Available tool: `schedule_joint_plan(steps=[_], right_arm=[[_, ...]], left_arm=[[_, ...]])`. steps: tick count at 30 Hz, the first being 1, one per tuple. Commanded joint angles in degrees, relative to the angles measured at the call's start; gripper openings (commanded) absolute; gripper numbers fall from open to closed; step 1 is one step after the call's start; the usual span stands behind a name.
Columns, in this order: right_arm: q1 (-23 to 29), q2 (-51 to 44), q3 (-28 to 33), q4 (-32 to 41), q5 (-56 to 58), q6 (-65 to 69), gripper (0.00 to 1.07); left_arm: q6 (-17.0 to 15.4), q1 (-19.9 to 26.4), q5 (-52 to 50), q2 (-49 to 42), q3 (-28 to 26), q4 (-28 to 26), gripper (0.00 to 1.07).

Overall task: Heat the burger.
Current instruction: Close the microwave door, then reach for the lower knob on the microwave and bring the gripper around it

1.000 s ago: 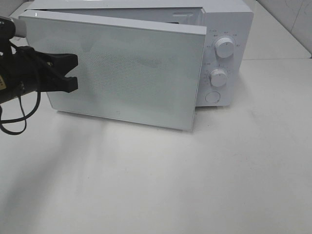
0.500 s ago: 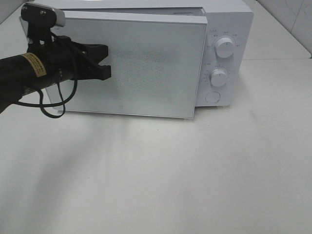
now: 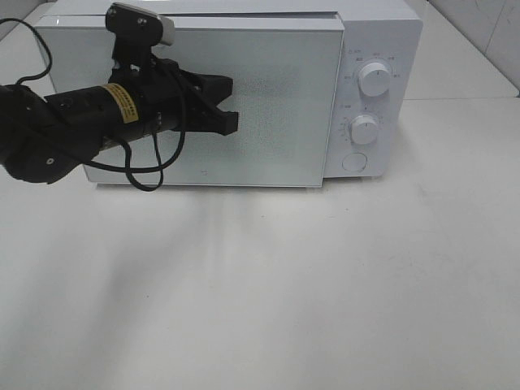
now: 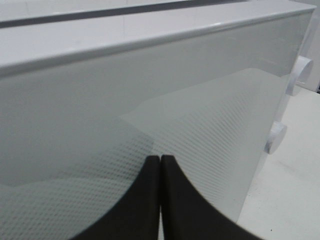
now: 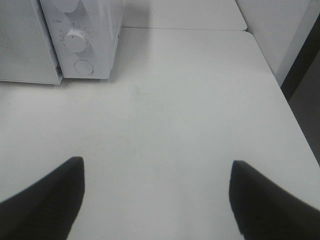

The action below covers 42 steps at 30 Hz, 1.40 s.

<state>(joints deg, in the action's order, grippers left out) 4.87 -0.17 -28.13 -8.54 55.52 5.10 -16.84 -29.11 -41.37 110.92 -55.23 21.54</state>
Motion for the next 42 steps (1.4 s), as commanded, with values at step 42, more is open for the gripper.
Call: schedule_joint_plan(steps=[42], right_arm=[[-0.17, -1.55, 0.0, -0.06, -0.34, 0.69, 0.75]], left_arm=[[-2.69, -14.09, 11.8, 0.23, -10.54, -3.09, 0.0]])
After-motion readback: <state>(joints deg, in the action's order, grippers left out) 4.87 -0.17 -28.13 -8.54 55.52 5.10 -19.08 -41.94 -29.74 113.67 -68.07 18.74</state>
